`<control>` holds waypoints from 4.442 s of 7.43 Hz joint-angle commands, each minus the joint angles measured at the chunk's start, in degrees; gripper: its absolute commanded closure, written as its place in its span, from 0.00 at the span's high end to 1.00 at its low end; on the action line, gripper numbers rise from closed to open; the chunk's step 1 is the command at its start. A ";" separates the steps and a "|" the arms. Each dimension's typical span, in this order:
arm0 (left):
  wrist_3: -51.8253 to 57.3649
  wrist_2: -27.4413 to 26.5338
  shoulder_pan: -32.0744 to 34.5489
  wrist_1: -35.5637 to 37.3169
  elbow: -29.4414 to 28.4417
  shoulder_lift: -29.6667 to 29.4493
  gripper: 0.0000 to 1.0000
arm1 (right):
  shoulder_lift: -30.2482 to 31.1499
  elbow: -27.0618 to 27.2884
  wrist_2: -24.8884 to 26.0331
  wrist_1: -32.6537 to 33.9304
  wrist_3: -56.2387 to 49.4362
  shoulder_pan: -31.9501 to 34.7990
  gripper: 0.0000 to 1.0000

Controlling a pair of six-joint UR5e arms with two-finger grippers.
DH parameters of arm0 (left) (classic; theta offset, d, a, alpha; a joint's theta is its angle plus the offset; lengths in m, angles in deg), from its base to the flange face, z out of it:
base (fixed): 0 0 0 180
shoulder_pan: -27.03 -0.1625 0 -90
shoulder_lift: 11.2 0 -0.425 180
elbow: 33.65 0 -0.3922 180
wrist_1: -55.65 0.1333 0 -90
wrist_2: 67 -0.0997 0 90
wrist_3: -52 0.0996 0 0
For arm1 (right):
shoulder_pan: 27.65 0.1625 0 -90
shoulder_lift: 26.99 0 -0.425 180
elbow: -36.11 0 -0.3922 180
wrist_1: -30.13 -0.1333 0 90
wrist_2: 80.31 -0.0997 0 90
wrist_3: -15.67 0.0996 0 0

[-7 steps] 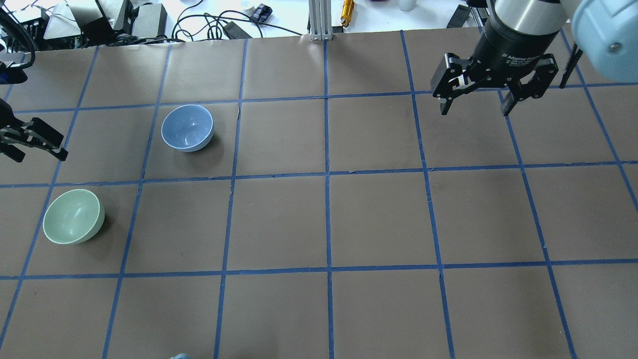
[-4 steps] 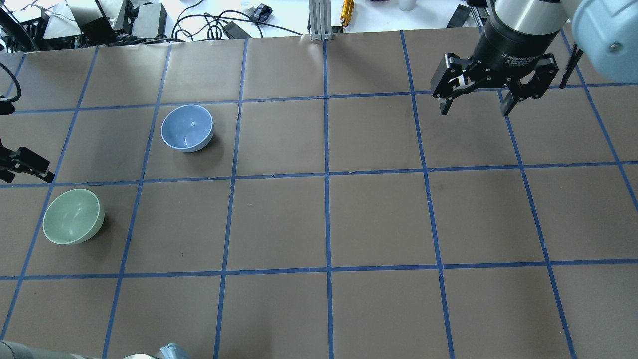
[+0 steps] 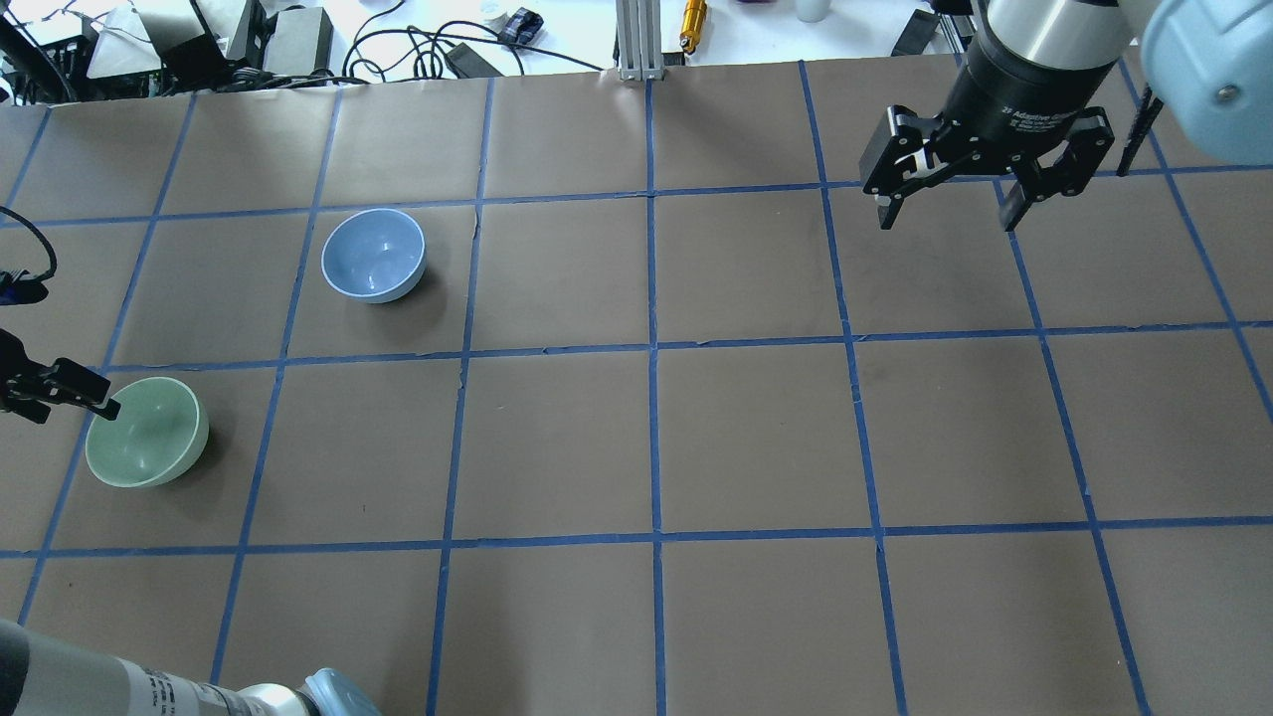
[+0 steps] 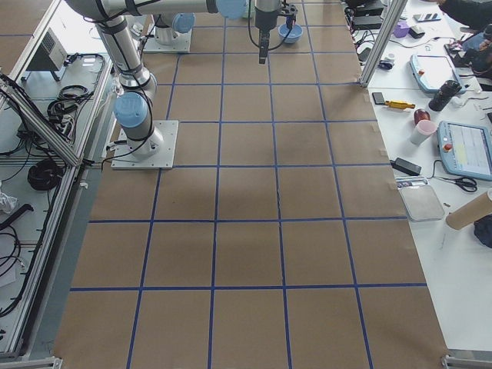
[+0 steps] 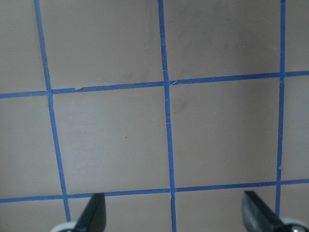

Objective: Stack green bowl on blue bowl

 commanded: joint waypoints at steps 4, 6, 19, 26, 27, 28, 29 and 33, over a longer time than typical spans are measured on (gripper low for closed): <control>4.57 1.64 -0.97 2.25 1.05 -1.37 0.00 | 0.00 0.00 0.00 0.07 0.06 0.00 1.00; 5.73 1.57 -1.15 1.64 0.87 -0.85 0.00 | 0.00 0.00 0.00 -0.02 0.06 0.00 1.00; -31.36 9.21 27.85 -7.32 -21.37 -9.88 0.00 | 0.00 0.00 0.00 -0.02 0.06 0.00 1.00; -31.01 8.07 27.76 -7.23 -20.84 -11.57 0.83 | 0.00 0.00 0.00 -0.02 -0.03 0.00 1.00; -31.18 8.07 27.76 -7.23 -21.19 -11.31 0.84 | 0.00 0.09 0.00 -0.02 0.05 0.00 1.00; -31.36 8.07 27.85 -7.49 -21.45 -10.26 0.85 | 0.00 0.00 0.00 -0.02 -0.03 0.00 1.00; -31.53 6.94 28.55 -8.28 -21.54 -8.25 0.85 | 0.00 0.00 0.00 0.07 0.05 0.00 1.00; -46.28 4.12 39.44 -17.57 -21.37 4.83 0.96 | 0.00 0.09 0.00 0.07 0.06 0.00 1.00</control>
